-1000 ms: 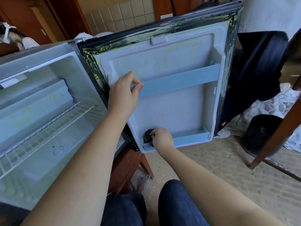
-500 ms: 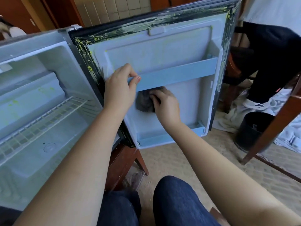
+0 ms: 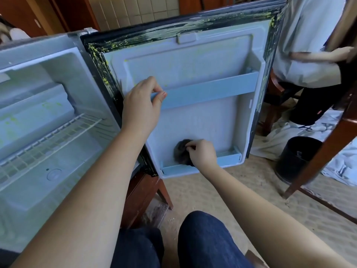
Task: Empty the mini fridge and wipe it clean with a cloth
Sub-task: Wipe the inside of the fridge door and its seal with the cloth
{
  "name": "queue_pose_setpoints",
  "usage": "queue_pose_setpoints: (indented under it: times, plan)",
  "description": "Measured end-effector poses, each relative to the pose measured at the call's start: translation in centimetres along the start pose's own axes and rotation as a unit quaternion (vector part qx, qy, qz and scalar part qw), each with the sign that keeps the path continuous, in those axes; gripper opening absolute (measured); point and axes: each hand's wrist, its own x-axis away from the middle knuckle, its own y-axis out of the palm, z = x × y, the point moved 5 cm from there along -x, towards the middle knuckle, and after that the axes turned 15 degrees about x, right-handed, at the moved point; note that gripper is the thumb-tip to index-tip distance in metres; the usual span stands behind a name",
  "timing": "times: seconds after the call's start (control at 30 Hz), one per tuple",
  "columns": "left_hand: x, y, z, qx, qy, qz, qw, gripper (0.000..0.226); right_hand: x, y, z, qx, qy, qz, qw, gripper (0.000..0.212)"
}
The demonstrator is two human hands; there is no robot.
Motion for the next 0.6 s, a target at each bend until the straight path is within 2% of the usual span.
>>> queue_pose_setpoints:
  times: [0.13,0.27,0.33,0.43,0.5,0.6]
  plan:
    - [0.0,0.0,0.1,-0.003,0.004,0.006,1.0,0.014,-0.4,-8.7,-2.8,-0.104,-0.039,0.197,0.974,0.018]
    - [0.0,0.1,0.1,-0.001,0.004,0.011,1.0,0.014,-0.6,-12.1,-3.2,-0.113,-0.069,0.269,0.954,0.014]
    - [0.0,0.2,0.2,-0.003,0.011,0.013,1.0,0.013,-0.6,-10.1,-2.5,-0.079,-0.08,0.236,0.965,0.016]
    - [-0.2,0.4,0.3,-0.003,0.004,0.011,1.0,0.013,-1.5,-3.8,1.3,0.047,-0.026,0.056,0.997,0.025]
    - [-0.2,0.4,0.1,-0.002,0.002,0.007,1.0,0.013,-1.6,-1.0,3.7,0.116,-0.001,-0.047,0.992,0.03]
    - [-0.2,0.5,0.0,0.001,0.009,0.003,1.0,0.013,-2.1,-0.4,4.6,0.117,0.012,-0.083,0.99,0.032]
